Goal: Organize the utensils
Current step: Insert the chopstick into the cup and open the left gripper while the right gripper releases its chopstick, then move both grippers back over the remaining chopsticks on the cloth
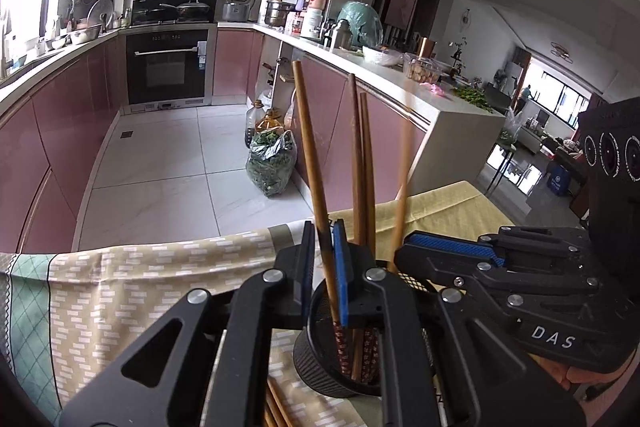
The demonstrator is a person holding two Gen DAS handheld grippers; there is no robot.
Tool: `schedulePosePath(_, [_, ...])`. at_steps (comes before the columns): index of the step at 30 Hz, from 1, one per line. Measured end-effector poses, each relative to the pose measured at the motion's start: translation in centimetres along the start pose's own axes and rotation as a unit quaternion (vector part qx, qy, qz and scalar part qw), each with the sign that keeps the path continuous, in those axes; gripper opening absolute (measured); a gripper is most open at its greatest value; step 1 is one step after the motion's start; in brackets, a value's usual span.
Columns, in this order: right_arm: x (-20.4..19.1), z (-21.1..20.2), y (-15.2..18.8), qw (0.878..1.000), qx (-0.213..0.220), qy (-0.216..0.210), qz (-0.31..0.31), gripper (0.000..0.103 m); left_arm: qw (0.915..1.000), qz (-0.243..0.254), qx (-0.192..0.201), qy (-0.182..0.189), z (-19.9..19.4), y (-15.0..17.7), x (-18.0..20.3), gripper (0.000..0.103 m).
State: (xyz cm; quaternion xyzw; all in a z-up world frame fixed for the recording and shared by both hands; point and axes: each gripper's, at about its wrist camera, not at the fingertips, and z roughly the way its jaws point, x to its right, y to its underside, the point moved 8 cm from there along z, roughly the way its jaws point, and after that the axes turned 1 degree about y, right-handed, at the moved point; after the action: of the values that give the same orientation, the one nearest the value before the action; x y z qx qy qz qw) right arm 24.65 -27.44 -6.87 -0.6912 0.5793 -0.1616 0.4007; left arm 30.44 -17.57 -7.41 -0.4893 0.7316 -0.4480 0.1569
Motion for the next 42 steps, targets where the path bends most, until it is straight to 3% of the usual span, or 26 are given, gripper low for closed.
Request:
schedulePosePath(2, [0.1,0.1,0.1,1.0,0.001,0.002,0.003,0.012,1.0,-0.002,0.004,-0.001,-0.2,-0.1,-0.1,0.021])
schedulePosePath(8, [0.2,-0.2,0.4,1.0,0.008,-0.001,0.006,0.018,1.0,-0.003,0.009,0.004,-1.3,0.2,0.4,0.025])
schedulePosePath(12, [-0.3,-1.4,0.8,1.0,0.022,-0.007,0.001,0.027,0.9999,-0.004,0.014,0.008,-2.9,0.9,0.2,0.03])
schedulePosePath(21, [-4.2,-5.7,3.4,0.996,0.044,-0.059,-0.04,0.041,0.9998,-0.018,0.008,0.003,-8.1,4.8,-2.3,0.04])
schedulePosePath(26, [-6.5,-5.2,6.8,0.995,0.005,-0.088,-0.053,0.044,0.9997,-0.011,-0.021,-0.012,-9.9,9.1,-3.4,0.043])
schedulePosePath(34, [-8.4,-1.5,12.8,0.992,-0.075,-0.092,-0.047,0.044,0.9946,-0.003,-0.101,-0.025,-10.4,16.9,-4.2,0.043])
schedulePosePath(42, [-9.3,0.0,15.3,0.99,-0.111,-0.079,-0.047,0.044,0.9893,0.003,-0.142,-0.031,-9.9,19.8,-3.8,0.043])
